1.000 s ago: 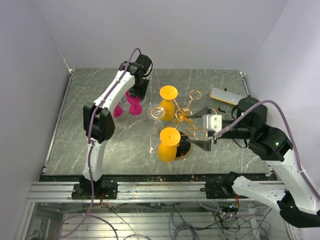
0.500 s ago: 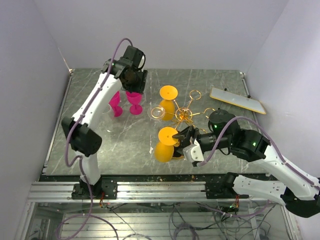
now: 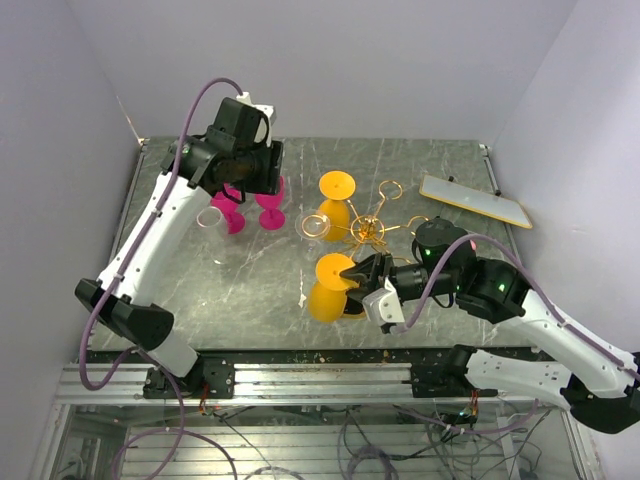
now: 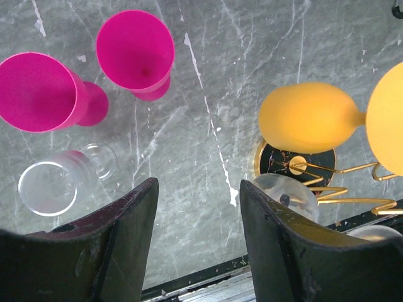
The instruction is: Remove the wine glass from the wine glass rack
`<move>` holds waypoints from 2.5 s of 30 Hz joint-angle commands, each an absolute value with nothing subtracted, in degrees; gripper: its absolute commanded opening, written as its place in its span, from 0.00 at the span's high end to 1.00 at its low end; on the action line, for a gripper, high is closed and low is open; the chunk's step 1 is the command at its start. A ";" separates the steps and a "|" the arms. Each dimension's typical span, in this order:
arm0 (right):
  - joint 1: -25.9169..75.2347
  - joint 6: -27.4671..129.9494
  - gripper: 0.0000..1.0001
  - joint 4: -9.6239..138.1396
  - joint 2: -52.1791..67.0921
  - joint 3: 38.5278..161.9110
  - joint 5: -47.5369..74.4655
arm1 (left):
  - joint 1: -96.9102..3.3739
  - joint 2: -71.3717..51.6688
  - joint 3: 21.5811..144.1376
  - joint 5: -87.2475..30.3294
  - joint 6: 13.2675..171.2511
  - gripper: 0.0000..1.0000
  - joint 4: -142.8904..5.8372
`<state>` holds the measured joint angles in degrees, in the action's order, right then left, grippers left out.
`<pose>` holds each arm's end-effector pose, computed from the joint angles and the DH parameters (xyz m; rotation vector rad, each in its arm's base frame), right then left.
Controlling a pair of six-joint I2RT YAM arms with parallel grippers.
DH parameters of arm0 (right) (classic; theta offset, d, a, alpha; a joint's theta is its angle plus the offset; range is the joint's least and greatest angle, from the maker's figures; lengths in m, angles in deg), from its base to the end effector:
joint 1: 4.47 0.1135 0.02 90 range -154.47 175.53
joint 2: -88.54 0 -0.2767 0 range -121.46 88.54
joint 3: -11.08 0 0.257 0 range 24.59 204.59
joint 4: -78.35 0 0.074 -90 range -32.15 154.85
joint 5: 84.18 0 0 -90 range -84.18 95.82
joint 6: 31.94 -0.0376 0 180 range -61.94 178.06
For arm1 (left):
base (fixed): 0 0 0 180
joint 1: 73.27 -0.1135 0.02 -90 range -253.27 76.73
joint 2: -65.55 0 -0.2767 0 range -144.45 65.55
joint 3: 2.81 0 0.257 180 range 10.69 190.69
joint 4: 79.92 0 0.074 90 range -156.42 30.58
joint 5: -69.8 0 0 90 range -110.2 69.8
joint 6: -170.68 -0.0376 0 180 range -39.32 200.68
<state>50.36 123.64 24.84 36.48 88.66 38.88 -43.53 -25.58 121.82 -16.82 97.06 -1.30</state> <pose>0.0840 0.1548 0.3929 -1.8887 0.6756 0.4723 0.2776 -0.1561 0.4530 0.2480 2.3669 -0.3203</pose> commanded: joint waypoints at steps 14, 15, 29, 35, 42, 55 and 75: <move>50.77 118.45 0.90 25.86 36.41 90.57 40.72 | -43.03 -20.60 118.79 -16.74 97.89 0.35 -1.89; 50.78 118.03 0.90 25.89 36.27 90.85 40.83 | -43.03 -20.50 118.72 -16.63 97.90 0.35 -1.91; 50.73 114.77 1.00 34.17 40.53 86.80 32.79 | -43.04 -19.35 118.00 -15.84 98.05 0.35 -2.19; 50.81 112.20 1.00 39.55 42.44 83.63 27.96 | -43.05 -19.07 117.64 -15.67 98.00 0.35 -2.45; 50.80 111.69 1.00 43.37 42.02 82.60 23.25 | -43.09 -17.87 117.70 -15.63 98.25 0.34 -2.84; 50.74 112.70 1.00 50.56 40.47 80.75 23.06 | -43.06 -11.57 113.53 -14.90 99.90 0.25 -7.07; 50.74 62.85 1.00 64.86 36.93 88.91 5.72 | -43.04 23.14 86.22 -28.55 107.16 0.12 -38.46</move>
